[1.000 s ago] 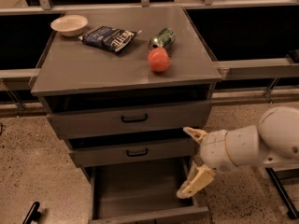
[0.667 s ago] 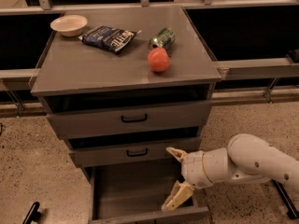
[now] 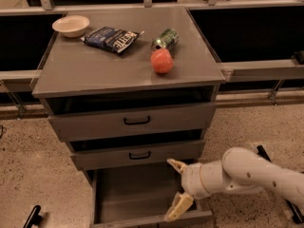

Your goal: Close bottom drawer

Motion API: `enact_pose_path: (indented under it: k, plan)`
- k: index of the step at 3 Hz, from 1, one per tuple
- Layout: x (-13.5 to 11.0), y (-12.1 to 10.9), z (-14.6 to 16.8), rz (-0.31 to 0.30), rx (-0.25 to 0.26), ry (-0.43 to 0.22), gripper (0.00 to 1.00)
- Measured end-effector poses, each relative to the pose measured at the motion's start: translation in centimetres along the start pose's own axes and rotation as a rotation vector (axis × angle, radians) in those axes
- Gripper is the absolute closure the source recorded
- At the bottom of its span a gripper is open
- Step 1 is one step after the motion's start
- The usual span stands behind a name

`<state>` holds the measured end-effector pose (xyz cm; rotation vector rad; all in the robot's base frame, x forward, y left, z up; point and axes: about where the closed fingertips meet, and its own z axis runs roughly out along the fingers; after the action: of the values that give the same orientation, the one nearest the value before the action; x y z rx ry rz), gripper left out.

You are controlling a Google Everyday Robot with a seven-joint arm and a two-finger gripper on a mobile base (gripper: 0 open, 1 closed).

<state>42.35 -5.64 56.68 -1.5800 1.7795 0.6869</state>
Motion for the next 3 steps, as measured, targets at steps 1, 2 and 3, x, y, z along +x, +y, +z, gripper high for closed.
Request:
enact_pose_path:
  k: [1,2,3]
  plan:
    - [6.7,0.7,5.3,-0.037,-0.014,0.014,0.00]
    - [10.2,0.8,8.2,-0.033,-0.036,-0.075,0.00]
    - [10.2,0.8,8.2,-0.033,-0.034,-0.072,0.00]
